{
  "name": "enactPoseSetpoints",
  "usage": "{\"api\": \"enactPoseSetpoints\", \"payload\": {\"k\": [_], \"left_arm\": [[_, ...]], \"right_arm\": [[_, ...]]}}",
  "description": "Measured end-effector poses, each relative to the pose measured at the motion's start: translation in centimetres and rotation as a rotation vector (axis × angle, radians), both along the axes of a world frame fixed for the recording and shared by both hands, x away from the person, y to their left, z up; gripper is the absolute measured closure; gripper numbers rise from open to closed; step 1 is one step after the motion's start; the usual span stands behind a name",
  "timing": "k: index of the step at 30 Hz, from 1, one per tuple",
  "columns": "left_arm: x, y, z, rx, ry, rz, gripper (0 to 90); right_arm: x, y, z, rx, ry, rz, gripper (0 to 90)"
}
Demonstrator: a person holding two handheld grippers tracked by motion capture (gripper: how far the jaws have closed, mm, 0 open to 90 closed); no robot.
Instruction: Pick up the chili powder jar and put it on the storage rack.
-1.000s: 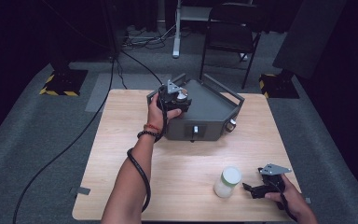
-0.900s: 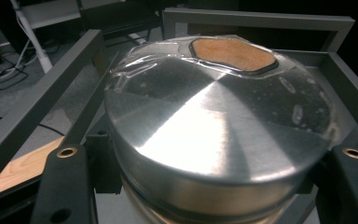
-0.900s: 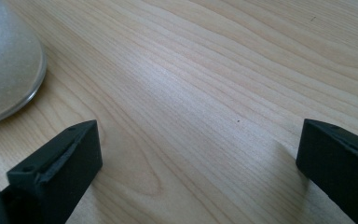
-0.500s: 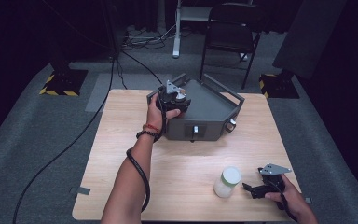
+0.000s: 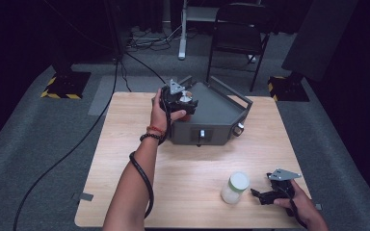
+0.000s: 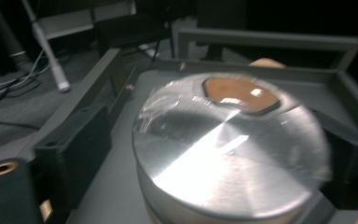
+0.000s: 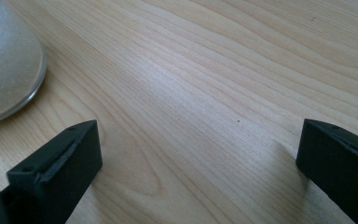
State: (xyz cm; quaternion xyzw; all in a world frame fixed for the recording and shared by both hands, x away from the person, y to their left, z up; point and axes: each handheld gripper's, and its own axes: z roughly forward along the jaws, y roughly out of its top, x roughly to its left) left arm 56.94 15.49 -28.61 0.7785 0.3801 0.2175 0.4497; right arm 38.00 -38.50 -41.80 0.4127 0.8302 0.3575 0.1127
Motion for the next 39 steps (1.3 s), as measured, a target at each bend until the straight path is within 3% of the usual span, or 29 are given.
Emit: {"api": "enactPoseSetpoints", "payload": {"k": [9,26,39], "left_arm": [[-0.8,-0.1,1.3,0.045,-0.049,-0.012,1.3],[-3.9,0.6,3.8,0.065,-0.168,-0.071,0.4],[-6.1,1.1,4.0,0.088,-0.200,-0.122,0.4]], "right_arm": [[0.0,0.0,0.0,0.000,0.001,0.000,0.0],[0.0,0.0,0.0,0.000,0.001,-0.001,0.0],[0.0,0.0,0.0,0.000,0.000,0.000,0.0]]}}
